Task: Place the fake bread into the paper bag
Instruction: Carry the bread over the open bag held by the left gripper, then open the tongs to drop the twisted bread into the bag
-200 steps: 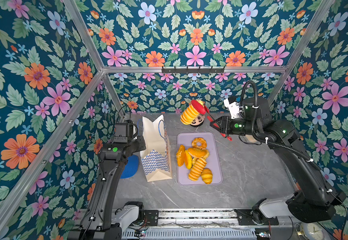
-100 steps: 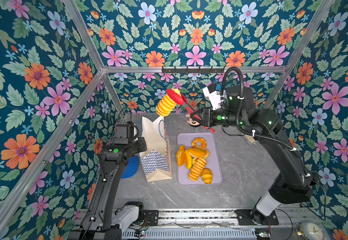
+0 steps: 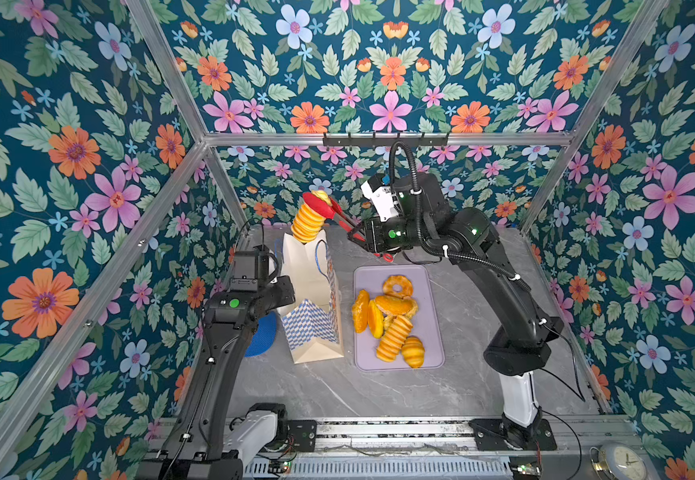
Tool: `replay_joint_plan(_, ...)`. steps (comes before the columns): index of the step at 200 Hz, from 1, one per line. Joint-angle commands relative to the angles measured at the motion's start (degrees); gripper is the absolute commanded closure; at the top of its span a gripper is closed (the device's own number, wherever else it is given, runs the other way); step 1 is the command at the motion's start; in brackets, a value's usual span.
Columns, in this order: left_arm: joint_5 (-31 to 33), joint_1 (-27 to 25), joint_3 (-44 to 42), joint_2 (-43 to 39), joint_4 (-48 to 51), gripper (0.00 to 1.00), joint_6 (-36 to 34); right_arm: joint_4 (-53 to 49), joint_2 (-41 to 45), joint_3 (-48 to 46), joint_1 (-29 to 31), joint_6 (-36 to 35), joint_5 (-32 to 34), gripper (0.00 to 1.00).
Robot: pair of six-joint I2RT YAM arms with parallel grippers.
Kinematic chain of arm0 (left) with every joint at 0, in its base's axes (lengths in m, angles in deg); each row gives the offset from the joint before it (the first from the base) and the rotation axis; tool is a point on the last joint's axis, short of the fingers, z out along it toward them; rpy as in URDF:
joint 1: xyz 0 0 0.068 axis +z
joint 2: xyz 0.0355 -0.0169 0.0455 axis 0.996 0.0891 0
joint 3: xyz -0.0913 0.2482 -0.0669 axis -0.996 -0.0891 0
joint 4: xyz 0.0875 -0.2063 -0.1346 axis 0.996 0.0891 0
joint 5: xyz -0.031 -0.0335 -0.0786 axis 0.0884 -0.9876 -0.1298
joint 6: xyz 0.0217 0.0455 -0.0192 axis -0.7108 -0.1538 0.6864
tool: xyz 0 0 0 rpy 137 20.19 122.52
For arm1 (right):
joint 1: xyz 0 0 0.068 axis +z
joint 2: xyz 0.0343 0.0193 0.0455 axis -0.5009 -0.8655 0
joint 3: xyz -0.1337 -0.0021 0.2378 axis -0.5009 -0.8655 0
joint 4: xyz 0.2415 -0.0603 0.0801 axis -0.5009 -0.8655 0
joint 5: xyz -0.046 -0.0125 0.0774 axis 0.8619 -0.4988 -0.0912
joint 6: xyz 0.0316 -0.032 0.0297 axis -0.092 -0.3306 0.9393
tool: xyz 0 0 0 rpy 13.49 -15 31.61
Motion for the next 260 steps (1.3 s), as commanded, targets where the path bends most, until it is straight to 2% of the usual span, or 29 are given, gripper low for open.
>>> replay_joint_plan(1,-0.3,0.1,-0.5,-0.2,-0.8,0.90,0.3,0.7,0.3,-1.6,0.6,-1.8,1.0,0.66)
replay_joint_plan(99,-0.6,0.1,-0.9,0.7,-3.2,0.92,0.5,-4.3,-1.9,-3.6,0.8,-6.7,-0.1,0.66)
replay_joint_plan(153,-0.7,0.1,-0.5,1.3,-3.4,0.92,0.3,-3.5,-2.7,-3.3,0.8,-6.6,-1.7,0.58)
replay_joint_plan(199,-0.7,0.1,-0.3,1.4,-3.2,0.93,0.1,-1.6,-3.3,-1.9,0.8,-5.1,-3.0,0.45)
replay_joint_plan(260,-0.4,0.1,-0.9,1.1,-3.2,0.92,0.0,-0.5,-2.4,-1.8,0.8,-4.0,-1.7,0.44)
